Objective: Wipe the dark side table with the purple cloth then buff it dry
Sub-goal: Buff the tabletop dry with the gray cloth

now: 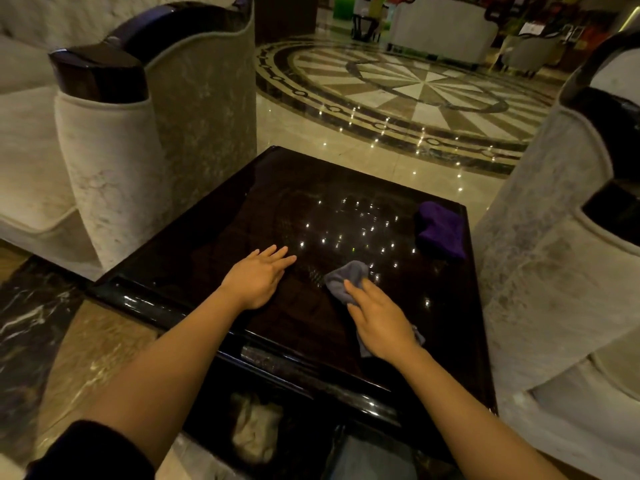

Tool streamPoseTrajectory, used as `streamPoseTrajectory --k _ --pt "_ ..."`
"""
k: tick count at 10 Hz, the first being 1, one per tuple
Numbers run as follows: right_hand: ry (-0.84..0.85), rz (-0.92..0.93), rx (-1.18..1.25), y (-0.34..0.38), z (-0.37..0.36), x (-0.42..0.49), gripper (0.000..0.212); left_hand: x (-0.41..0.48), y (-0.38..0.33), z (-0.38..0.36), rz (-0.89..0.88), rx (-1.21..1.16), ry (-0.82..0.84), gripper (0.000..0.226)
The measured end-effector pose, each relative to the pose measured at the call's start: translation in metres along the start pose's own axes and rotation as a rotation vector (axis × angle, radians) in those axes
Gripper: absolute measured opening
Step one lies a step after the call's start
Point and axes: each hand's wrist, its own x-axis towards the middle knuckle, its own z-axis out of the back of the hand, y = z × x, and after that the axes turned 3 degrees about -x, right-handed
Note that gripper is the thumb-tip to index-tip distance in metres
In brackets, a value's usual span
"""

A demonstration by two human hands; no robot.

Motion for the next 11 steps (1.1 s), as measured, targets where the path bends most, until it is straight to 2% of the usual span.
streamPoseTrajectory --k 3,4,7,9,10,11 --pt "0.010 0.248 -0.071 0.053 -0.018 -0.024 0.045 0.003 0.003 -0.004 0.000 0.005 -0.023 0.045" --pt "-0.102 0.348 -0.151 0.063 -0.020 -0.035 0.041 0.002 0.003 -0.004 -0.005 0.003 -0.035 0.044" --pt "-0.126 0.547 -0.387 0.068 -0.032 -0.052 0.062 0.000 0.001 -0.002 0.012 -0.021 -0.035 0.044" --pt "-0.126 0.610 -0.403 0.073 -0.031 -0.055 0.054 0.000 0.001 -0.002 0.013 -0.024 -0.027 0.044" --pt "-0.144 0.608 -0.398 0.074 -0.030 -0.057 0.041 0.001 0.000 -0.001 0.012 -0.021 -0.031 0.044" --pt "-0.154 0.608 -0.371 0.075 -0.034 -0.060 0.047 0.001 0.000 -0.002 0.014 -0.020 -0.029 0.044"
